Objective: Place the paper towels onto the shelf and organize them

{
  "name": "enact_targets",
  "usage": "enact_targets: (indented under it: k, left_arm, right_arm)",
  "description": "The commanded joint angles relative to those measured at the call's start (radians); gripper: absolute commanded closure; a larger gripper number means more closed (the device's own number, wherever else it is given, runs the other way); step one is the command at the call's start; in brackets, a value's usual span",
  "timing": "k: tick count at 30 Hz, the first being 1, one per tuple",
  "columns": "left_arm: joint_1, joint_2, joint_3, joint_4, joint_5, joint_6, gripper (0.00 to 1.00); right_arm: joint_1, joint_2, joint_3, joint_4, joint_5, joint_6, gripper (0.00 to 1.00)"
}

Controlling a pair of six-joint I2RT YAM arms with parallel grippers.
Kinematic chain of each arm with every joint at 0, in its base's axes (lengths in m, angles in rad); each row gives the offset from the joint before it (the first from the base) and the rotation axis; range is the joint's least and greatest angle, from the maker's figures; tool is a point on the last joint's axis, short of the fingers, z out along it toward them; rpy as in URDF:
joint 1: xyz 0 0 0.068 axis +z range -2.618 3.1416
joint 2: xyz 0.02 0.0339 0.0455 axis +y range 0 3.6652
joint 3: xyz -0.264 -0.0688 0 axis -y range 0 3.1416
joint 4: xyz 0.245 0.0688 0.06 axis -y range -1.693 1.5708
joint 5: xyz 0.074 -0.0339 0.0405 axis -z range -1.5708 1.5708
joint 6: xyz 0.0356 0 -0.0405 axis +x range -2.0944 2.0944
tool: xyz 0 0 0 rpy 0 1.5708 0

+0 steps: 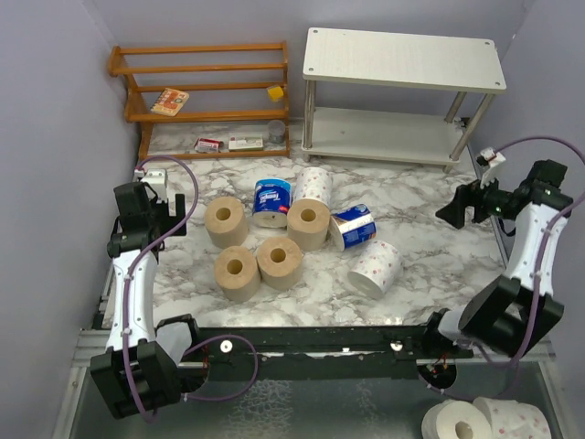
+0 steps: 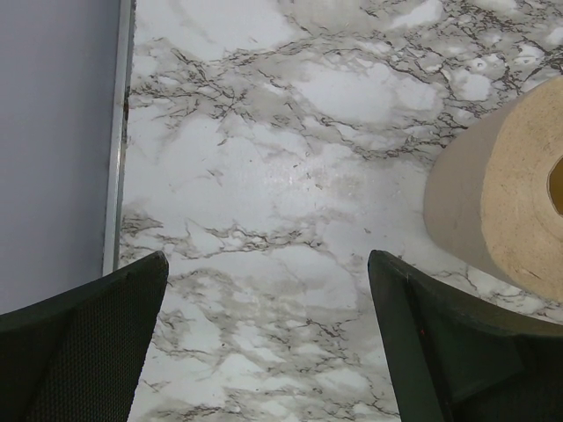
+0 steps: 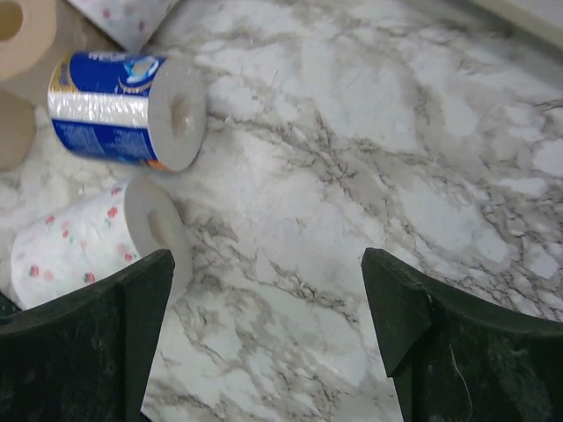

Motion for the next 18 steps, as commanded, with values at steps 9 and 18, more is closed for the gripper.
enact_targets:
  k: [9, 18]
  left_arm:
    - [0.006, -0.02, -0.014, 0.029, -0.024, -0.004, 0.01]
    - [0.007, -0.017, -0.015, 0.029, -0.028, -0.003, 0.01]
  right_arm:
    - [0.44, 0.038, -0.147, -0.179, 0.143, -0.258, 0.08]
    - [0.457, 0.079, -0.225, -0.001, 0.143, -0.153, 0.15]
